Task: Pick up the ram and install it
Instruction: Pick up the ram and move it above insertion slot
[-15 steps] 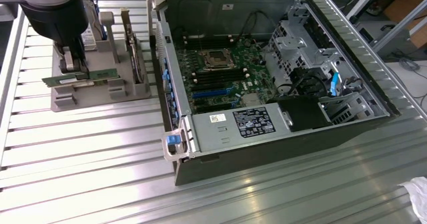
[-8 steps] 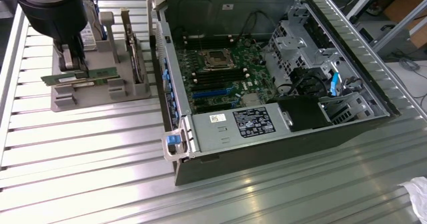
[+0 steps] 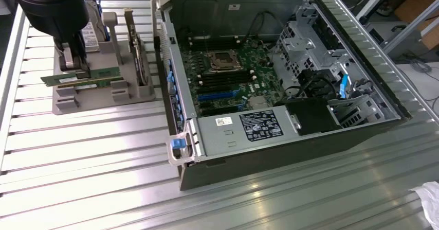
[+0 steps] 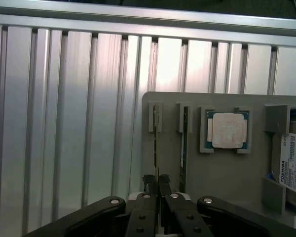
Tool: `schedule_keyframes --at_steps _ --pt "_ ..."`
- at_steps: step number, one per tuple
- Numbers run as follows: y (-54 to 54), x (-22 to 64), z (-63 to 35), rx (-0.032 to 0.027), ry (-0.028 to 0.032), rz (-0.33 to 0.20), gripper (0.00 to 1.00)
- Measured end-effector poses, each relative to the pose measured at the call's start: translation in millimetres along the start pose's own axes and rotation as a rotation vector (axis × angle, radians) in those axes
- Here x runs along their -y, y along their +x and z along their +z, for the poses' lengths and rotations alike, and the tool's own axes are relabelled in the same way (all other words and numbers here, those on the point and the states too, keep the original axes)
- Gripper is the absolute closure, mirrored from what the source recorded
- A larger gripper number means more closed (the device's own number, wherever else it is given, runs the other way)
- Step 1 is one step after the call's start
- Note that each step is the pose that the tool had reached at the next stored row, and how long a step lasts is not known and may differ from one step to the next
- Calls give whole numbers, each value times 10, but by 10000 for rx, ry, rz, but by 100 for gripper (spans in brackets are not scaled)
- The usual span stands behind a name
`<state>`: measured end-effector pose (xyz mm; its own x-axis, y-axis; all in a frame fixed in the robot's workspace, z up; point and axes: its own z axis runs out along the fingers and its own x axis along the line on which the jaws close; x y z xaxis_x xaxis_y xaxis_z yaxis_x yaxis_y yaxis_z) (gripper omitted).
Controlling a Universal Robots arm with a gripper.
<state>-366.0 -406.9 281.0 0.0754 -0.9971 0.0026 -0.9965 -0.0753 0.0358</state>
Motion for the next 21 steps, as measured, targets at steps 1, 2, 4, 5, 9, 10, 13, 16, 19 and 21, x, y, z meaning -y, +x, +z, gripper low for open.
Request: schedule_keyframes --at_steps 1,2,4,5,9,10,13,16,19,21 --pt "0 0 -8 0 -1 0 87" --pt "0 0 -13 0 0 0 87" --pt "0 -1 -27 0 0 0 87" --pt "0 -1 -37 0 0 0 87" --pt "0 -3 -81 0 0 0 87" --pt "0 -3 -88 0 0 0 87" --pt "0 -4 -103 0 0 0 87" --pt "0 -5 -125 0 0 0 87" --pt "0 -6 -157 0 0 0 87" --pt "0 -6 -175 0 1 0 87"
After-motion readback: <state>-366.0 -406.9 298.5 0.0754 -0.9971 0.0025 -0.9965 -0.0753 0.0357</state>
